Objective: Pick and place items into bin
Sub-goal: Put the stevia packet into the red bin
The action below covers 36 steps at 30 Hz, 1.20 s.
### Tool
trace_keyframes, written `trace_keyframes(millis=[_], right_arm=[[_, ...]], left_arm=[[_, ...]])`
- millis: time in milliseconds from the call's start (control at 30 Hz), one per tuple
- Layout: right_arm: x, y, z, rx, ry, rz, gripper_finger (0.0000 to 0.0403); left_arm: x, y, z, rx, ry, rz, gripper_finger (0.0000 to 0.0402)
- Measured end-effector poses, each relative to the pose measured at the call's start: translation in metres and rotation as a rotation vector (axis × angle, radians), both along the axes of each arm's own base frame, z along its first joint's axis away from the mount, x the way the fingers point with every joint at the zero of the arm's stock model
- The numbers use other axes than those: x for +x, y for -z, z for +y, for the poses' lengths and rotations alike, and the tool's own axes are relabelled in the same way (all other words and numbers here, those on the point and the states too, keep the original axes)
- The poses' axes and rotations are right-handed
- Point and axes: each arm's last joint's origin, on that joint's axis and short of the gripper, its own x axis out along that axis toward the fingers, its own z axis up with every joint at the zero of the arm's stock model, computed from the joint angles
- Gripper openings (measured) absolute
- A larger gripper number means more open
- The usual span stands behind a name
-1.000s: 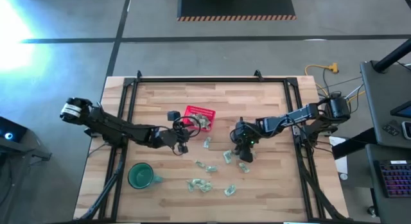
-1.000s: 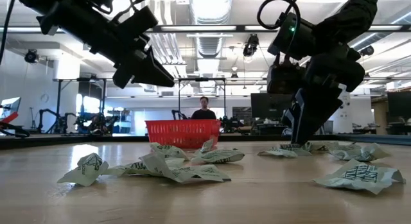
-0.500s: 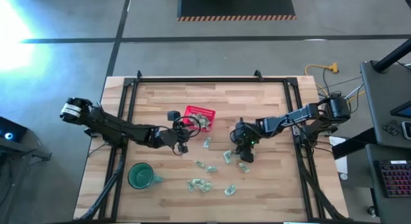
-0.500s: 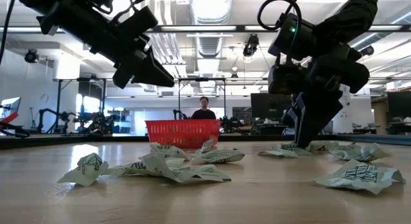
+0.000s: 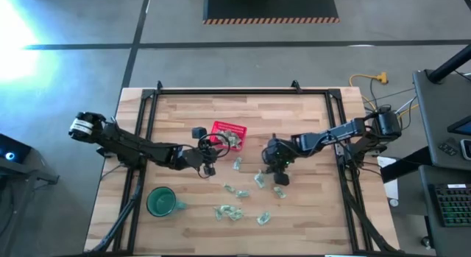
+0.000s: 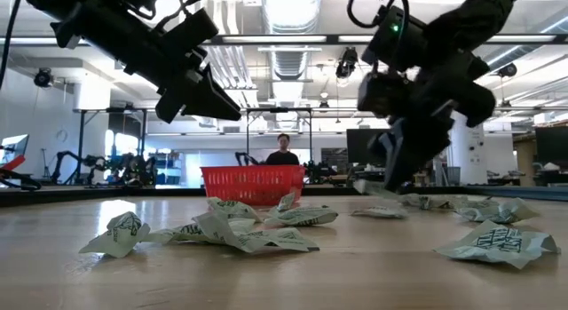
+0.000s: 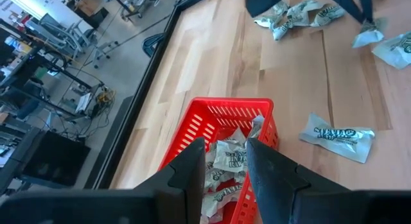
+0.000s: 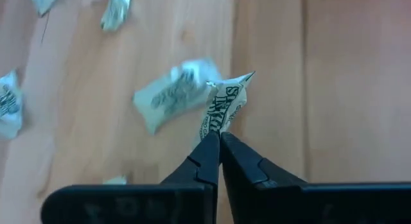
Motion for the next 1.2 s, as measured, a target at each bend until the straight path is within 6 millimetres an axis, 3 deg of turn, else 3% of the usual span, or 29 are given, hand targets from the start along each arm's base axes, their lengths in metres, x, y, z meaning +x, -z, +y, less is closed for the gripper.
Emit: trace_keyframes(millis=[200, 433, 700, 967, 1200], right_arm=[[0.014, -0.015, -0.006, -0.195, 0.051, -0.071, 0.0009], [0.032, -0.035, -0.018, -0.448, 0.263, -0.257, 0.0009], [0.042, -0.051, -0.036, -0.463, 0.398, -0.444, 0.0009], [0.042, -0.055, -0.047, -0.438, 0.468, -0.482, 0.0009], [0.052, -0.037, -0.05, -0.433, 0.472, -0.47, 0.0009]], left_arm=[[0.0, 0.001, 0.0, 0.001, 0.0, 0.007, 0.0098], [-0.002, -0.002, 0.0, 0.001, 0.0, 0.004, 0.0098], [-0.004, -0.006, 0.001, -0.006, -0.002, -0.017, 0.0098], [-0.004, -0.006, 0.001, -0.006, -0.002, -0.011, 0.0098], [-0.004, -0.006, 0.001, -0.006, -0.002, -0.011, 0.0098]])
